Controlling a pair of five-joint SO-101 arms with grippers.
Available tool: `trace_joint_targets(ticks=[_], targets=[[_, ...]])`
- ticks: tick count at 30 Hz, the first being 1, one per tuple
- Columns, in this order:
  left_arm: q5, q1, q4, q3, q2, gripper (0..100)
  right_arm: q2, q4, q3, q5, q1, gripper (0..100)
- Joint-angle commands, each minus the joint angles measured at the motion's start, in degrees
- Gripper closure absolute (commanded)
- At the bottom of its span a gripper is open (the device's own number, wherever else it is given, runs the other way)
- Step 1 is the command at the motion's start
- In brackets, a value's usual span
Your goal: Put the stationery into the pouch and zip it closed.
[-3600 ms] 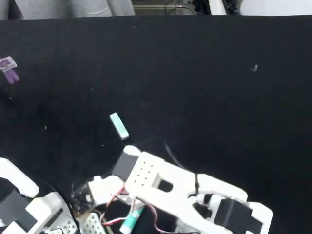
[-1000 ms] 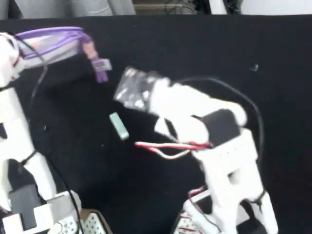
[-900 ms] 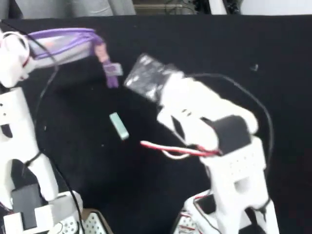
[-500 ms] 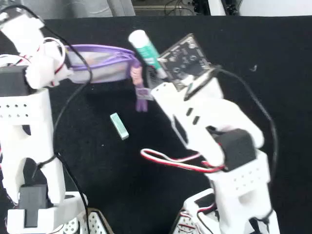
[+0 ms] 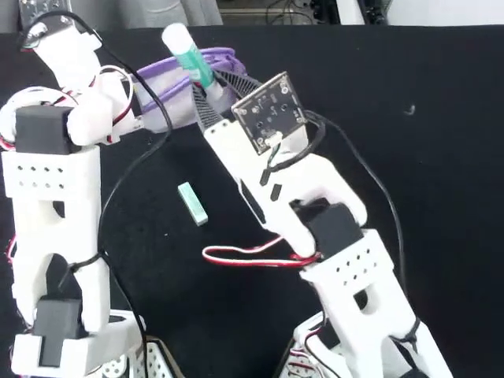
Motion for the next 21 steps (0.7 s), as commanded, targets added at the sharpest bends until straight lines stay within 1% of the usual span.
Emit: trace_joint_targets(ticks=[1, 7, 10, 13, 18, 21], targets=[[0.26, 0.66, -4.22, 1.8, -2.64, 97, -2.24, -3.52, -0.66, -0.35, -1.93, 98.7], [0.09, 0.66, -8.35, 5.23, -2.64, 97, -11.3, -2.37, 3.12, 0.09, -7.12, 98.7], [0.0, 0.57, -8.35, 5.85, -2.64, 97, -17.71, -1.93, 6.73, 0.09, -7.47, 98.7], [0.0, 0.57, -8.0, 6.02, -2.64, 97, -23.96, 0.79, 9.63, 0.09, -7.38, 98.7], [-0.09, 0.22, -8.0, 6.02, -2.29, 97, -30.2, 8.35, 10.59, 0.09, -7.3, 98.3], [-0.09, -2.42, -8.26, 6.11, -2.02, 97, -30.9, 15.47, 10.59, 0.09, -7.3, 98.3]])
